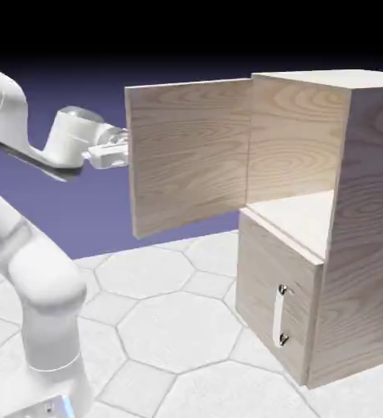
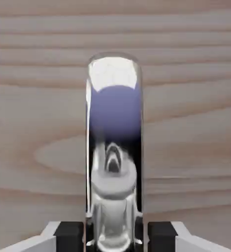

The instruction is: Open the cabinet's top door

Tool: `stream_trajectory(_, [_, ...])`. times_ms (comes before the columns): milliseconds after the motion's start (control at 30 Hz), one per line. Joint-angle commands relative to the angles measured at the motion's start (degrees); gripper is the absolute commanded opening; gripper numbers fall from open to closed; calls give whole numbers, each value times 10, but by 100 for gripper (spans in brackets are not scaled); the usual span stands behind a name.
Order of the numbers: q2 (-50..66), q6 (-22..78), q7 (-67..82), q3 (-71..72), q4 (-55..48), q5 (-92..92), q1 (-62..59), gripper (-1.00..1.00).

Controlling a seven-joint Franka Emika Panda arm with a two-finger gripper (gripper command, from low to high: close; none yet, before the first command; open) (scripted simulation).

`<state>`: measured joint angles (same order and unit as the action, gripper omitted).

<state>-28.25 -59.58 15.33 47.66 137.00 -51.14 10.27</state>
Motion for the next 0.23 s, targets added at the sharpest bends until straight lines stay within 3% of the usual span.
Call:
stream_trajectory(0, [21,20,-11,15,-20,5,-14,-100])
stream_trajectory(133, [103,102,-58,71,-93,23,-62,-100])
stream_trajectory(167, [103,102,-58,71,-93,23,-62,100])
stream_trajectory(200, [103,102,-58,71,-93,23,-62,100])
